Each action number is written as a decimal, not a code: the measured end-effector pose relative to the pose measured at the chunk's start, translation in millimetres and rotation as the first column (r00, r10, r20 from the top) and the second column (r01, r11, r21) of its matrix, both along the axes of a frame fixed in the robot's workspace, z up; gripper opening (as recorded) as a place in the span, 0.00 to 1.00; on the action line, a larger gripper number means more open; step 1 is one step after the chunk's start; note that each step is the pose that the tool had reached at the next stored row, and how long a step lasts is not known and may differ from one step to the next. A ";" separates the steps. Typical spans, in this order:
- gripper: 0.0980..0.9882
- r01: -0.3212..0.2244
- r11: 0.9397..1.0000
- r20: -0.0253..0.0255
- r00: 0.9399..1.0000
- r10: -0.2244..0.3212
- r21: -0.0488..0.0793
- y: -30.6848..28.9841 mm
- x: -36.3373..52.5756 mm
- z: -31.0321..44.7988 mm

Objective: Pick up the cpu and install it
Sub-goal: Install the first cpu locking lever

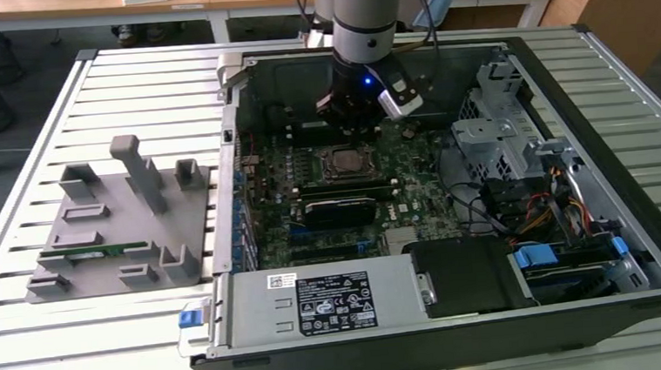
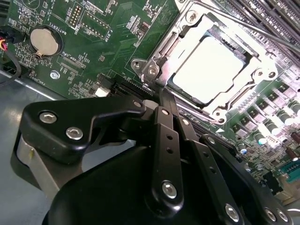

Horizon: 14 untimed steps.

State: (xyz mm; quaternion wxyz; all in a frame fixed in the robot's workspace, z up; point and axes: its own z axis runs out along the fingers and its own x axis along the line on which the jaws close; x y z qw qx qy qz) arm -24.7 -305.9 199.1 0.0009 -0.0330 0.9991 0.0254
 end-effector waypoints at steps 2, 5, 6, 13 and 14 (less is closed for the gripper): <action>0.01 0.000 1.000 0.000 1.000 0.000 -0.004 -0.1 -0.1 -0.6; 0.01 0.000 1.000 0.000 1.000 0.000 -0.009 -0.1 0.0 -1.8; 0.01 0.000 1.000 0.000 1.000 0.000 -0.011 0.0 0.0 -2.2; 0.01 0.000 1.000 0.000 1.000 0.000 -0.011 -0.2 0.0 -3.7; 0.01 0.000 1.000 0.000 1.000 0.000 -0.006 -0.2 0.0 -3.7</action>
